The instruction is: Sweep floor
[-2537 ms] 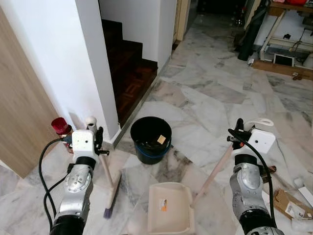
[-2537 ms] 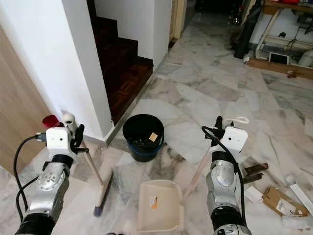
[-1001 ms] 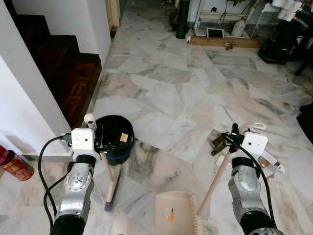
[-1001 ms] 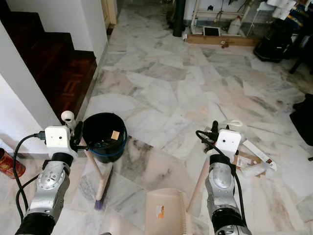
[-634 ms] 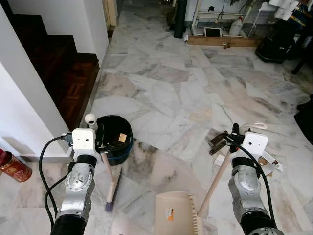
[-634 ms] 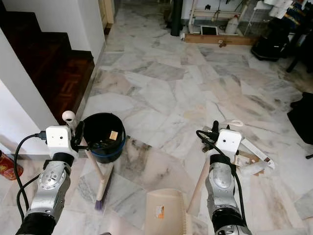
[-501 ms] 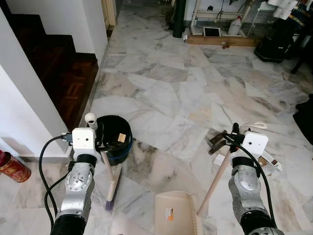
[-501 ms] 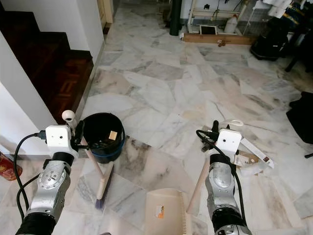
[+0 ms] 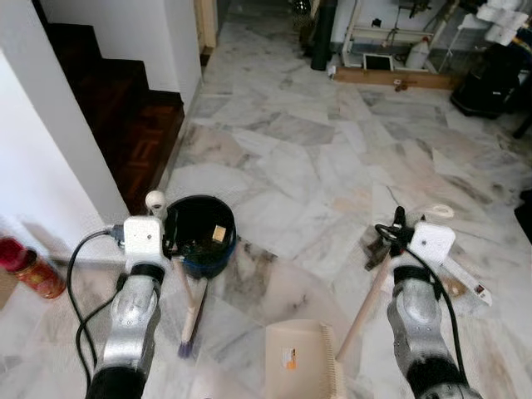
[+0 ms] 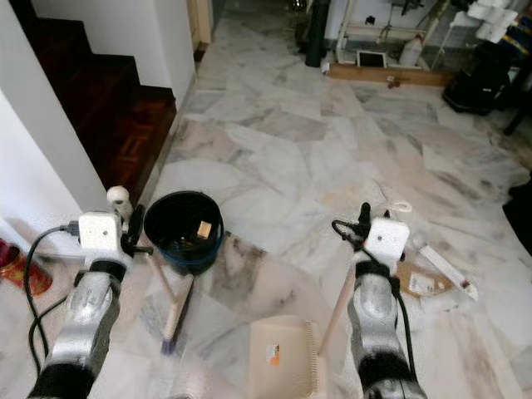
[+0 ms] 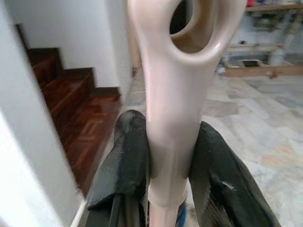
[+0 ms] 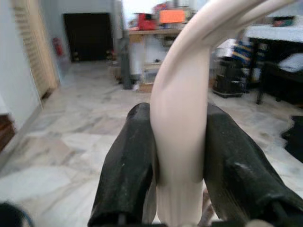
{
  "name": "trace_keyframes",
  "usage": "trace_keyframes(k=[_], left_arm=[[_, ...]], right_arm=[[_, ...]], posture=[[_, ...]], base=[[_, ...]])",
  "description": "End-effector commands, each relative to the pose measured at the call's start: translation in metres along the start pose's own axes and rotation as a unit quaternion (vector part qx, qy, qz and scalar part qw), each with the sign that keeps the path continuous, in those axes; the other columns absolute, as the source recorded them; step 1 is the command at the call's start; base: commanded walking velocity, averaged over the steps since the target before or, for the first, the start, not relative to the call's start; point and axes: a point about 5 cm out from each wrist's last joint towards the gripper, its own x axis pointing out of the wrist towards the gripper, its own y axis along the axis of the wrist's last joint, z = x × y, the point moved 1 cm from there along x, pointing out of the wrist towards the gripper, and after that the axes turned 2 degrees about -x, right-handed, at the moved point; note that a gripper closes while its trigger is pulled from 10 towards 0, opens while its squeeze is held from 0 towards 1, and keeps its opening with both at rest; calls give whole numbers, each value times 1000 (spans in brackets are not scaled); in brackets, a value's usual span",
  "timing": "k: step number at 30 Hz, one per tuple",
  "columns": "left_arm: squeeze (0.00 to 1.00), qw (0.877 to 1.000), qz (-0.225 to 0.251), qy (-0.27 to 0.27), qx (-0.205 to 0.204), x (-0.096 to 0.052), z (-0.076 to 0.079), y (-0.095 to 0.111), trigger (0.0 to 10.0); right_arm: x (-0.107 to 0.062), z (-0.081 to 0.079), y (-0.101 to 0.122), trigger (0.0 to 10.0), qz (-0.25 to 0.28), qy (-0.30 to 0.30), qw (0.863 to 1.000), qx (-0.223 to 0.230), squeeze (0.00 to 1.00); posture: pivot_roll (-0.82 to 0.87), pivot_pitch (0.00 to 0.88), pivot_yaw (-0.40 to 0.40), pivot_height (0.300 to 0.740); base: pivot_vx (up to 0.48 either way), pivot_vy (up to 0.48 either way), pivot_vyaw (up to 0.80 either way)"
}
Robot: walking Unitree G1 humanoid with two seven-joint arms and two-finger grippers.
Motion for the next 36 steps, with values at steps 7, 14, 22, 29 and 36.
trace_keyframes(k=[7,14,22,29,36], left_arm=[[0,999,32,-20,-5,7,12,14,10000],[0,999,33,-17,-5,8,10,15,10000],[0,999,33,-13,-5,7,8,15,10000],[0,999,33,-8,-3,7,5,15,10000],[0,999,34,-6,-3,8,4,16,10000]], right_arm=[[4,6,8,10000,24,-8,1000,-6,0],[4,6,10,10000,27,-6,1000,-5,0],[4,5,11,10000,29,-3,1000,-8,0],[4,4,10,10000,28,-1,1000,-6,0],[5,2,11,10000,28,1,1000,-7,0]], posture=[[94,90,-53,740],[93,91,-55,740],[90,102,-58,740],[93,105,-59,740],[93,107,-59,740]], base=[[253,0,-283],[251,0,0],[252,0,0],[251,0,0],[255,0,0]])
